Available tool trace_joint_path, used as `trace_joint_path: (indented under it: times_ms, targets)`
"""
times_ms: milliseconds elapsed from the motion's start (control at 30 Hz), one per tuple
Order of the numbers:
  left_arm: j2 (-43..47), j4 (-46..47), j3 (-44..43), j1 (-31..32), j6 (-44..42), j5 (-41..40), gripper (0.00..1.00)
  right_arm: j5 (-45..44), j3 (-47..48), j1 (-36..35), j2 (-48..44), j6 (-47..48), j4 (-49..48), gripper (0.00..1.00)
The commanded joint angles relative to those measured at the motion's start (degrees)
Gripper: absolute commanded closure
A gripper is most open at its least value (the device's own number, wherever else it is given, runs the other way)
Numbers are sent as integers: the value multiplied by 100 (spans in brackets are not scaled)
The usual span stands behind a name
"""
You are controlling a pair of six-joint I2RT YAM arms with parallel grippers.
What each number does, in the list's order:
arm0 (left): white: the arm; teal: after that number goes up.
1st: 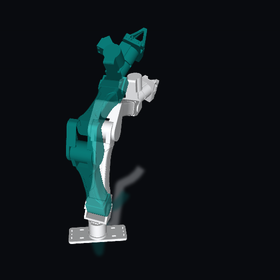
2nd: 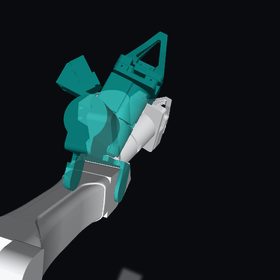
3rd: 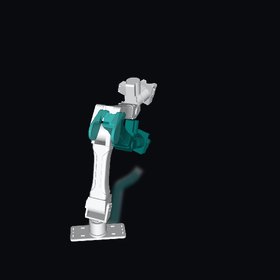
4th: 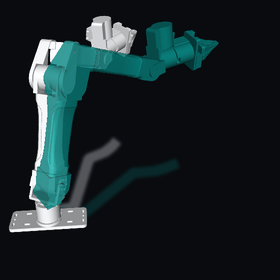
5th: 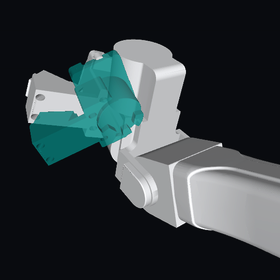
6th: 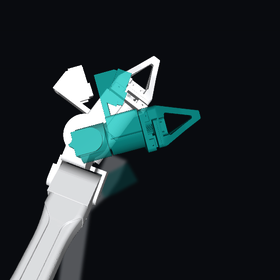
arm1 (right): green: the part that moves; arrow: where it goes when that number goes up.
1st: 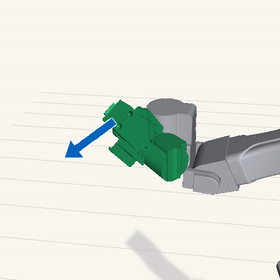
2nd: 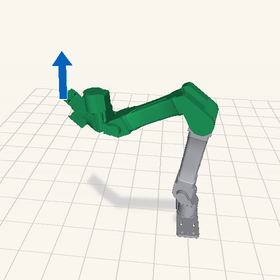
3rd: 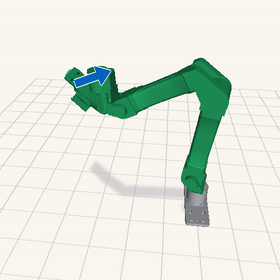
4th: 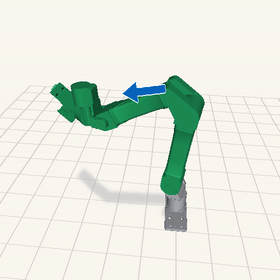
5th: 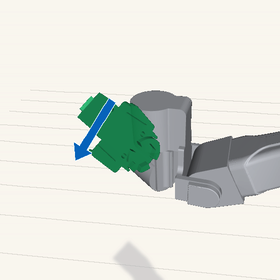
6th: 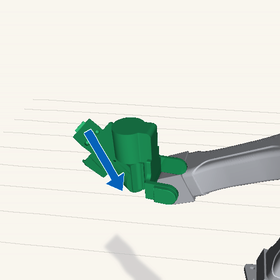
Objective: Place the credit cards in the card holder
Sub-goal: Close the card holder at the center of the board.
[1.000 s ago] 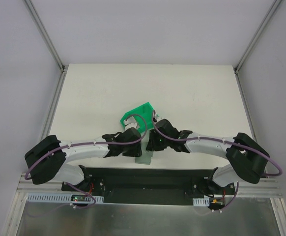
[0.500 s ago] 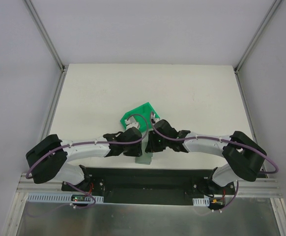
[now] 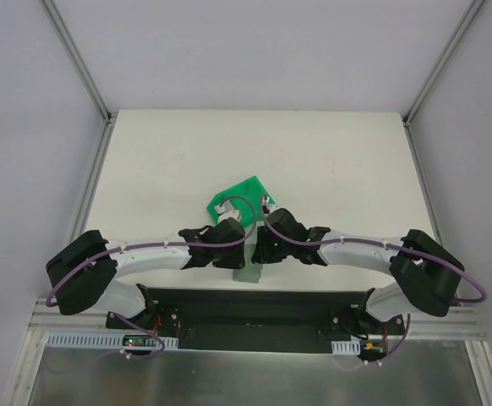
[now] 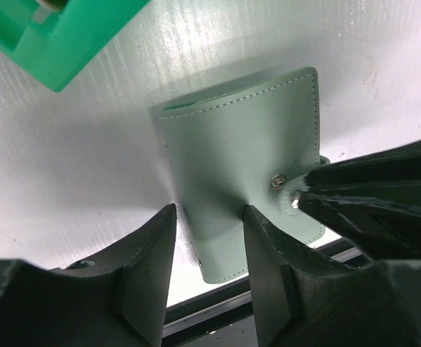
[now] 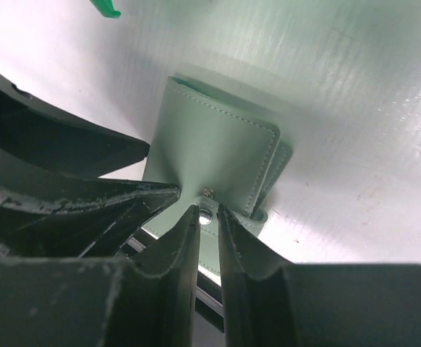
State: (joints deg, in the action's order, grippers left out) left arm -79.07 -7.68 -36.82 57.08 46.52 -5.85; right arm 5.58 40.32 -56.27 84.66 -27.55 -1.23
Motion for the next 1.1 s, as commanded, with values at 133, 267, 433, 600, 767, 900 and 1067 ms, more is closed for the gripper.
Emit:
trace_joint_path:
  times_ms: [133, 267, 433, 600, 767, 900, 1067]
  targets:
    - [164, -277, -167, -4, -319, -479, 52, -181, -67, 46, -530, -171, 97, 80]
    - [137, -339, -282, -127, -486, -461, 51, -40, -138, 20, -398, -330, -8, 81]
    - [164, -330, -229, -241, -469, -470, 49, -57, -182, -15, -424, -462, 9, 82]
    - [-12, -295, -291, -250, -600, -277, 49, -58, -191, -16, -381, -523, 97, 82]
    - [-56, -164, -142, -259, -601, -119, 51, -75, -191, -42, -363, -567, 97, 83]
    - [-47, -93, 8, -250, -495, -92, 52, -57, -121, -51, -293, -576, 97, 83]
    - [-12, -32, 78, -250, -372, -75, 53, -93, -147, -59, -222, -603, 238, 83]
